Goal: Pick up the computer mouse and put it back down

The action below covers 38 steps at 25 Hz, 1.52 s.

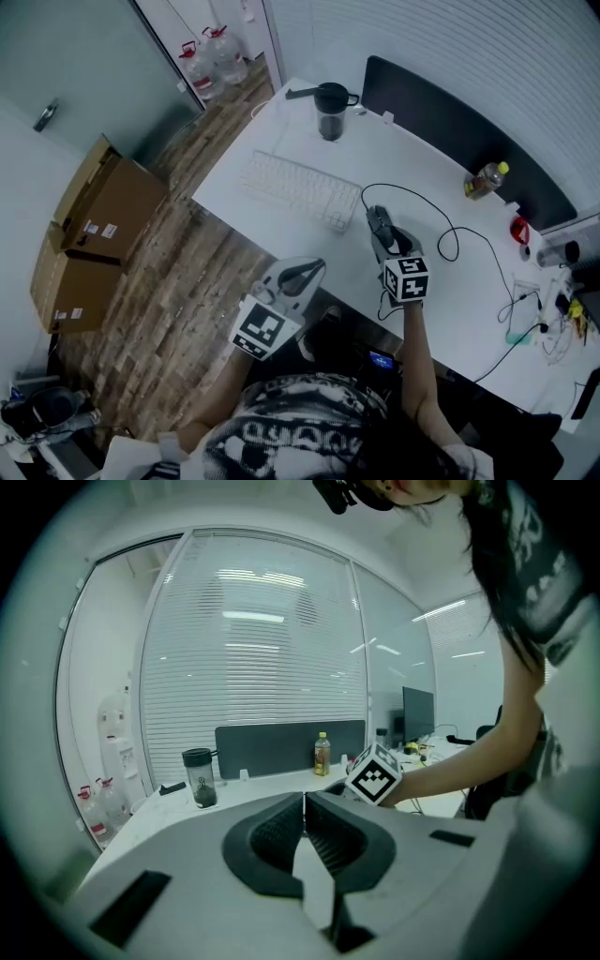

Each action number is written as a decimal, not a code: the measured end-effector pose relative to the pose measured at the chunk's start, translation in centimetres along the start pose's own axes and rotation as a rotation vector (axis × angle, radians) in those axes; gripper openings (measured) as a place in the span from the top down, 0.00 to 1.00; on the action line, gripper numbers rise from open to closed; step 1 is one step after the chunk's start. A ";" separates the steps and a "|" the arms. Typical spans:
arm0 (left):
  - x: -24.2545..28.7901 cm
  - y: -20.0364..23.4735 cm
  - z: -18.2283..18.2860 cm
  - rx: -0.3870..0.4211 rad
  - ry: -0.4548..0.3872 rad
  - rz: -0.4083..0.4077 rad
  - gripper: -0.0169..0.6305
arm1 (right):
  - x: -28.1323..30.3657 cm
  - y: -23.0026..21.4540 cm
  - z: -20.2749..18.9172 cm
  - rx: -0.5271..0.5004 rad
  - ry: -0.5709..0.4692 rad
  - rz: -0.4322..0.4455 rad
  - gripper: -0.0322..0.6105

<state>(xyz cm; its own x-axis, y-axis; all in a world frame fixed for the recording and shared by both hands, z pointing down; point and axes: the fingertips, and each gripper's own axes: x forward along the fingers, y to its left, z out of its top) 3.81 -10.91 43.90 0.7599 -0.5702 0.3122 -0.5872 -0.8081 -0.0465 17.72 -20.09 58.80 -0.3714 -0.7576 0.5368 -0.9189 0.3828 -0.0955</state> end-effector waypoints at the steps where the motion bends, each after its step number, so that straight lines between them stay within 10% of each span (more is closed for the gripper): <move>1: 0.0 -0.1 -0.2 -0.002 0.007 0.003 0.97 | 0.7 -0.6 -0.4 0.007 0.012 -0.003 0.63; 16: -0.6 2.1 -1.6 -0.008 0.059 -0.028 0.97 | 8.0 -4.1 -4.0 0.089 0.189 -0.066 0.41; 38: 3.5 12.1 -0.8 0.066 0.037 -0.286 0.97 | 5.6 -2.9 -1.7 0.183 0.128 -0.261 0.48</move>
<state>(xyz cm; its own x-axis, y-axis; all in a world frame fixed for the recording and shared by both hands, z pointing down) -0.88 -22.54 45.22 0.8808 -0.3126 0.3556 -0.3300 -0.9439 -0.0124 18.51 -24.54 63.53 -0.1118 -0.7402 0.6631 -0.9936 0.0749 -0.0840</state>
